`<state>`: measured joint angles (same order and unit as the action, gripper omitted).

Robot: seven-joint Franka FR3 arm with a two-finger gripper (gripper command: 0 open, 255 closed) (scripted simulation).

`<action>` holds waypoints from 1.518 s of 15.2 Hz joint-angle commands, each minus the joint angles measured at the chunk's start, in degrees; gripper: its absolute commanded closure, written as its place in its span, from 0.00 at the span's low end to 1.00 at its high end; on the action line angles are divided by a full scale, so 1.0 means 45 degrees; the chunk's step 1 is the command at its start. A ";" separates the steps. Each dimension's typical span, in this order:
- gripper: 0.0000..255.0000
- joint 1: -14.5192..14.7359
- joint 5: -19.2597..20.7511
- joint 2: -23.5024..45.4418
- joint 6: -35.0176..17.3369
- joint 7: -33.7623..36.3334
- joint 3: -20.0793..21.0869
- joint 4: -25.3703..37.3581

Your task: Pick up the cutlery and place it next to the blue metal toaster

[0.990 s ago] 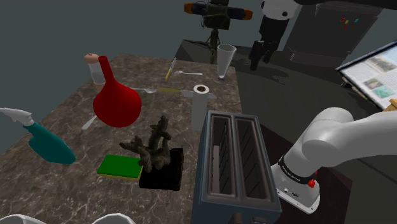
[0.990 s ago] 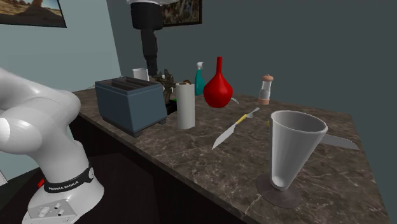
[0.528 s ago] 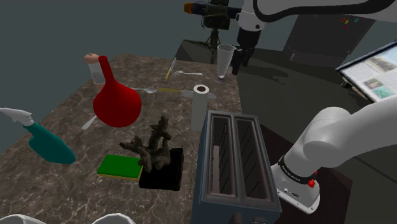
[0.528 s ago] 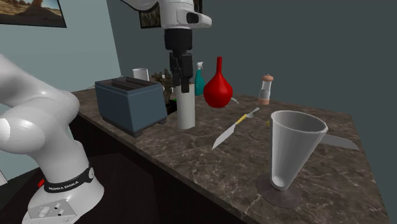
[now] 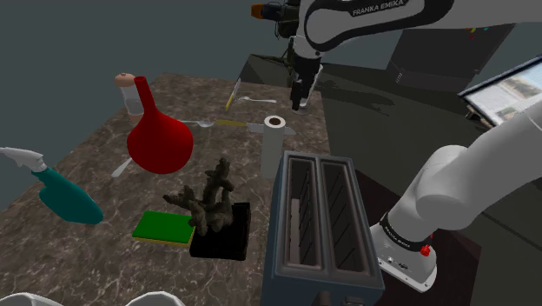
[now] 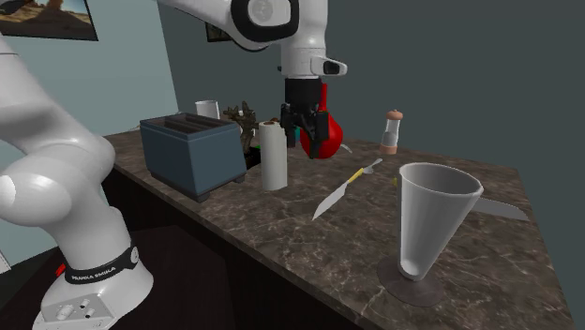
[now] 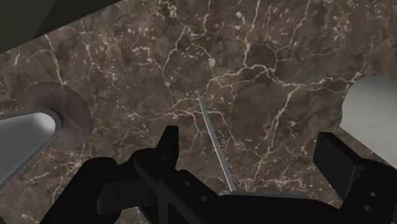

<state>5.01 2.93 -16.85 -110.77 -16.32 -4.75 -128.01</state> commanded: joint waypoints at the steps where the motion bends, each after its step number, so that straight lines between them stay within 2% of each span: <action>1: 0.00 0.0115 -0.0075 0.0908 -0.0524 -0.0617 -0.0085 0.0383; 7: 0.00 0.0438 -0.0428 0.3712 -0.1678 -0.2174 -0.0020 0.1974; 14: 0.00 0.0653 -0.0734 0.6944 -0.2406 -0.3780 0.0383 0.4403; 23: 0.00 0.0643 -0.0777 0.7723 -0.3562 -0.3887 0.0431 0.4021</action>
<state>7.91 -0.56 17.78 -126.38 -33.79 -2.81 -109.65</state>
